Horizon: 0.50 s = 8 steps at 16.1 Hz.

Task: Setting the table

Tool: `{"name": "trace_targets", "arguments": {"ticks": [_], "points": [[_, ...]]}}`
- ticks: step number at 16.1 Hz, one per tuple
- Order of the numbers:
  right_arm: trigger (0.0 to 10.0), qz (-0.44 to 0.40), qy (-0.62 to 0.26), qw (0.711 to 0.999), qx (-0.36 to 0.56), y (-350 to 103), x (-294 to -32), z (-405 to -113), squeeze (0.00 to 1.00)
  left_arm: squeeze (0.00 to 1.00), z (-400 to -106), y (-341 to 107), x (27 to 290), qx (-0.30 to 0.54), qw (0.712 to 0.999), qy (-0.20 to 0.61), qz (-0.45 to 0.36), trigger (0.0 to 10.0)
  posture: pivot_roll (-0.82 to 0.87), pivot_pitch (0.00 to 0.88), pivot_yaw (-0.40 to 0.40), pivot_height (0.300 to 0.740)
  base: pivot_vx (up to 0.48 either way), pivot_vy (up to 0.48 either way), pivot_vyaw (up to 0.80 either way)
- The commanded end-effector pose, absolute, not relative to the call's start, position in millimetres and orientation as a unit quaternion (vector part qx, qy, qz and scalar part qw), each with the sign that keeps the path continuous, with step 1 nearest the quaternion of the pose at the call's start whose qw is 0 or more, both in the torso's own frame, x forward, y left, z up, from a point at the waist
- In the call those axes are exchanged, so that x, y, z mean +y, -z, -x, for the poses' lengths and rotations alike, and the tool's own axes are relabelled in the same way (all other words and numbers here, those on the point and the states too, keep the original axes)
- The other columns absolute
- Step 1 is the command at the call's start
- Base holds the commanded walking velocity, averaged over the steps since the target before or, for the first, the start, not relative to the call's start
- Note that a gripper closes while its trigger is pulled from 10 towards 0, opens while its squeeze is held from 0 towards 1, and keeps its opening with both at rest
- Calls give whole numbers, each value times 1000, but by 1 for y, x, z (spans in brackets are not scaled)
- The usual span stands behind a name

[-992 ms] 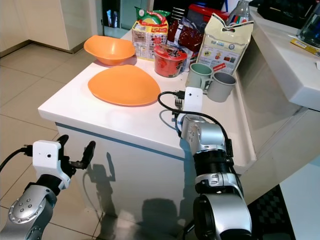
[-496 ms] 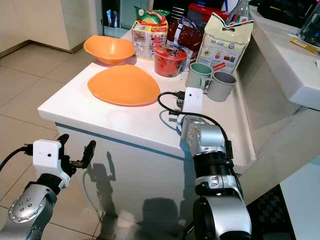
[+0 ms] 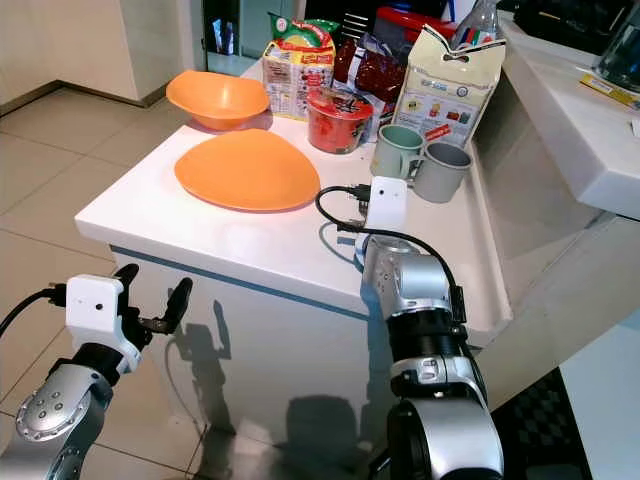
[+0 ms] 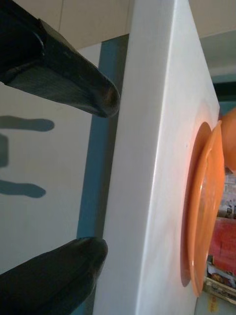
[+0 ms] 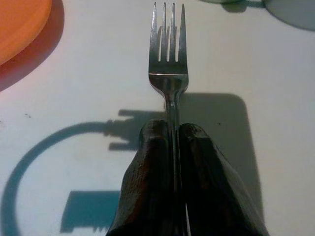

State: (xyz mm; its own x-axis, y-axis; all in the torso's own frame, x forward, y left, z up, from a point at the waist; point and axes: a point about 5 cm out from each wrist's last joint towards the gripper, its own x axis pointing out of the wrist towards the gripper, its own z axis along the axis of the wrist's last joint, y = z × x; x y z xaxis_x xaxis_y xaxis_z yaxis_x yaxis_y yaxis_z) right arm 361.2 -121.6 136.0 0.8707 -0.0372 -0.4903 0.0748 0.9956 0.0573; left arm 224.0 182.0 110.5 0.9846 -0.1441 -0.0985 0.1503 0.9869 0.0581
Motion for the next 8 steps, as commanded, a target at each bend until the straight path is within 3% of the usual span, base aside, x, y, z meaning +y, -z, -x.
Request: {"name": "trace_targets", "arguments": {"ticks": [1, 3, 8], "points": [[0, -23, 41, 967, 251, -131, -128, -359, 0, 0, -225, -112, 178, 47, 995, 84, -32, 10000, 157, 0, -110, 740, 0, 0, 0], [0, -8, 48, 970, 239, -130, -131, -359, 0, 0, -224, -112, 178, 47, 995, 85, -32, 10000, 157, 0, -110, 740, 0, 0, 0], [0, 66, 48, 994, 77, -172, -135, -368, 0, 0, -227, -113, 176, 46, 995, 86, -31, 10000, 148, 0, -108, 740, 0, 0, 0]]}}
